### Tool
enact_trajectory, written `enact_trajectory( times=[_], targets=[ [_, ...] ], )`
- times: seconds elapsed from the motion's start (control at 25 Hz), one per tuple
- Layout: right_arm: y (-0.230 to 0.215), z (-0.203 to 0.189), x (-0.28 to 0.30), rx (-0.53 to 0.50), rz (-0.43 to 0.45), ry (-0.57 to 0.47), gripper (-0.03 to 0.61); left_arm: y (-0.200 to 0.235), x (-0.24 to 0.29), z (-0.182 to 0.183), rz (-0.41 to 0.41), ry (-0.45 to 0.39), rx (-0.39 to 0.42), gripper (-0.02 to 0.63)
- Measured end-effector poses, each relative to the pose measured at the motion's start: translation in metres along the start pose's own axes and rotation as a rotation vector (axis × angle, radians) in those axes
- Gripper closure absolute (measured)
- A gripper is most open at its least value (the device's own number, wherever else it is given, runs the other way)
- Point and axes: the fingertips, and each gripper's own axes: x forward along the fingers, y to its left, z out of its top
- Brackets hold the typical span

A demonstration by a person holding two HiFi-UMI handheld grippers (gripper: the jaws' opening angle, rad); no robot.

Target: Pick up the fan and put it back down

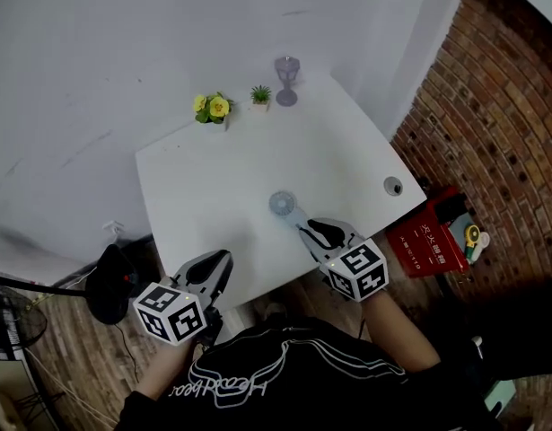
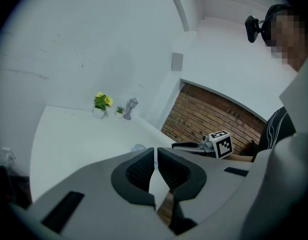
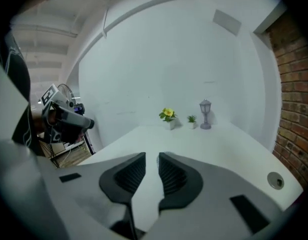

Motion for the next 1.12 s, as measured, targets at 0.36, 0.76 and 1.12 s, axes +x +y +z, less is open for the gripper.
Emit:
enact_trajectory(
  times=[0.36,0.76,1.12],
  targets=[
    [0.051,0.037,-0.090,0.040,0.215,-0.155,0.575,-0.088,-0.012,0.012,-0.074,-0.053,0.055,0.568],
    [0.085,0.052,-0.145,0.068,0.331,-0.242,0.577,-0.144,-0.022,0.001,-0.090,-0.086,0.132,0.568],
    [0.091,0.047,-0.169,0.030,0.319,-0.272,0.577,-0.162,-0.031,-0.010,-0.081,-0.109,0.142,0.568]
  ],
)
